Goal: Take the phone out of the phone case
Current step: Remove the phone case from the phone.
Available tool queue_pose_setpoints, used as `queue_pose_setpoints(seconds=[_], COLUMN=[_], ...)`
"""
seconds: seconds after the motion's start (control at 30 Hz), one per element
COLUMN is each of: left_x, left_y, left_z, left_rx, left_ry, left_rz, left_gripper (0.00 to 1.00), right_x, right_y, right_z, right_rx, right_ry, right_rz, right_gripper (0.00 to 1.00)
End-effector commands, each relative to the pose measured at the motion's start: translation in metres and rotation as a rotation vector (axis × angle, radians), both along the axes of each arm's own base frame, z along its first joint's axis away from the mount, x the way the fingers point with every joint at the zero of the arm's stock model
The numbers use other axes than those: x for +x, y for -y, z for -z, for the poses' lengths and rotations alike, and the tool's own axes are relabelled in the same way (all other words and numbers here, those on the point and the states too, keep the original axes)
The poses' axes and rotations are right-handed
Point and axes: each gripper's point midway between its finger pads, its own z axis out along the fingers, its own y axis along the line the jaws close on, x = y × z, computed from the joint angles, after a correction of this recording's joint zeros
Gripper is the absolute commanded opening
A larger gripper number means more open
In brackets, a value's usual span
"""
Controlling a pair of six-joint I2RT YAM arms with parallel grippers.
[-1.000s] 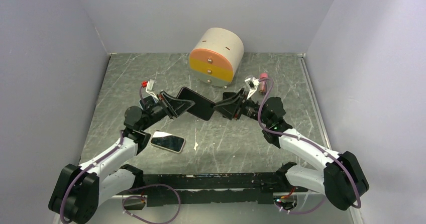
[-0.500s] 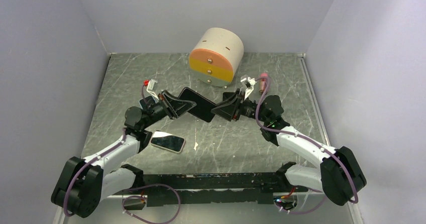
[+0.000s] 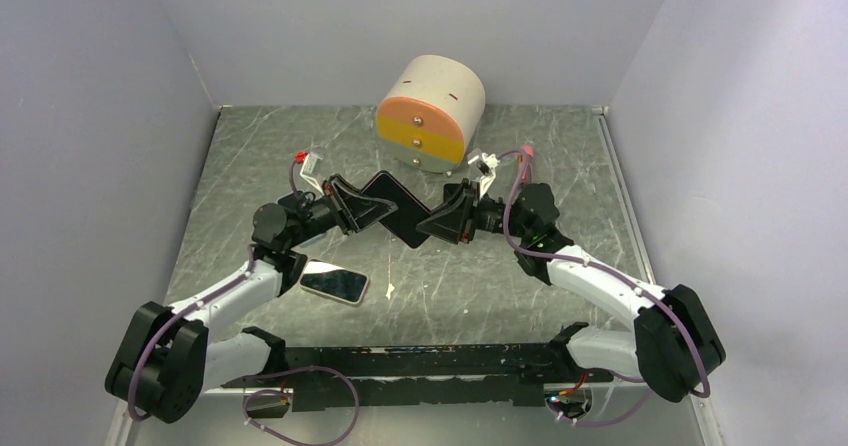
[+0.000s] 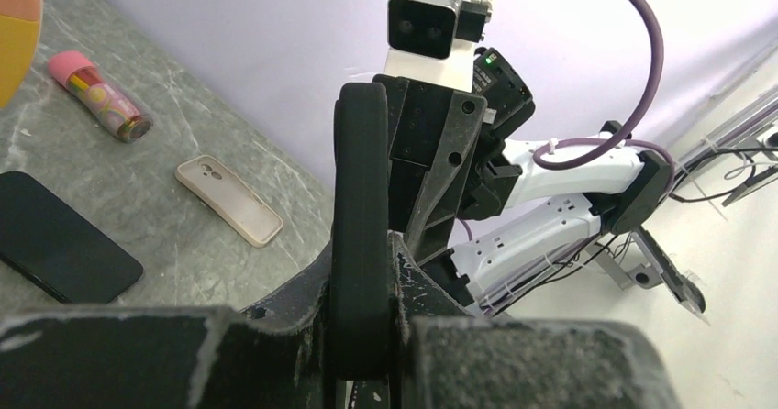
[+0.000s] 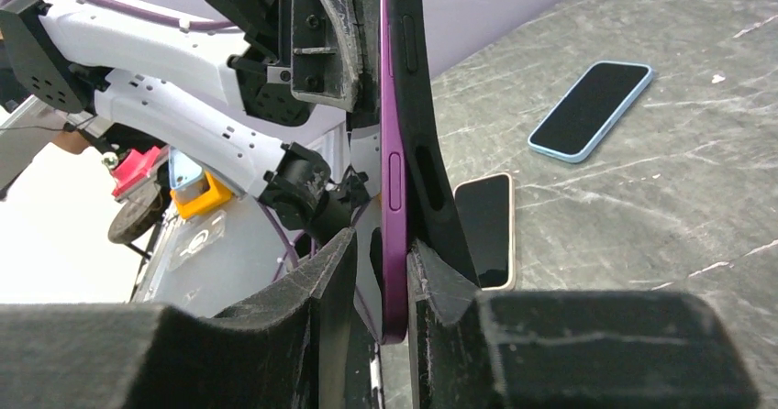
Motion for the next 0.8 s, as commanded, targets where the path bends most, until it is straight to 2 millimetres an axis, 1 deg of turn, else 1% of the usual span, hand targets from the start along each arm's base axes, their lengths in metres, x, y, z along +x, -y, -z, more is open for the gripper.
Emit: queue_pose_setpoints(seconds=[0.0, 0.27, 0.33, 0.4, 0.43, 0.5, 0.57, 0.63, 0.77], left_x=[-0.012, -0.006, -0.003, 0.002, 0.004, 0.008, 0.011, 0.015, 0.022], left_y=[0.017, 0.026, 0.026, 0.025, 0.024, 0.021, 0.017, 0.011, 0.0], left_z=[-0.012, 0.004, 0.009, 0.013, 0.015, 0.02, 0.022, 0.023, 0.026], left_rx=[0.028, 0.127, 0.152, 0.172, 0.181, 0.202, 0.213, 0.221, 0.225], left_ry=[0.078, 0.041, 0.021, 0.003, -0.007, -0.028, -0.038, -0.046, -0.065], left_rz=[0.071, 0.052, 0.037, 0.011, -0.008, -0.04, -0.077, -0.13, -0.223], left_gripper=[0.03, 0.03, 0.03, 0.03, 0.04, 0.14, 0.27, 0.39, 0.52], right_x=[-0.015, -0.013, -0.012, -0.011, -0.01, -0.007, -0.005, -0.001, 0.006], right_y=[-0.01, -0.013, -0.014, -0.015, -0.015, -0.014, -0.013, -0.011, -0.004], right_z=[-0.037, -0.043, -0.042, -0.041, -0.039, -0.037, -0.035, -0.034, -0.036], right_rx=[0.059, 0.081, 0.078, 0.077, 0.076, 0.076, 0.077, 0.085, 0.124], right_ry=[0.126, 0.13, 0.125, 0.12, 0.115, 0.101, 0.089, 0.067, 0.022], right_rz=[-0.083, -0.096, -0.095, -0.092, -0.085, -0.064, -0.043, -0.017, 0.026], right_gripper=[0.28, 0.26, 0.22, 0.15, 0.12, 0.05, 0.0, 0.0, 0.0])
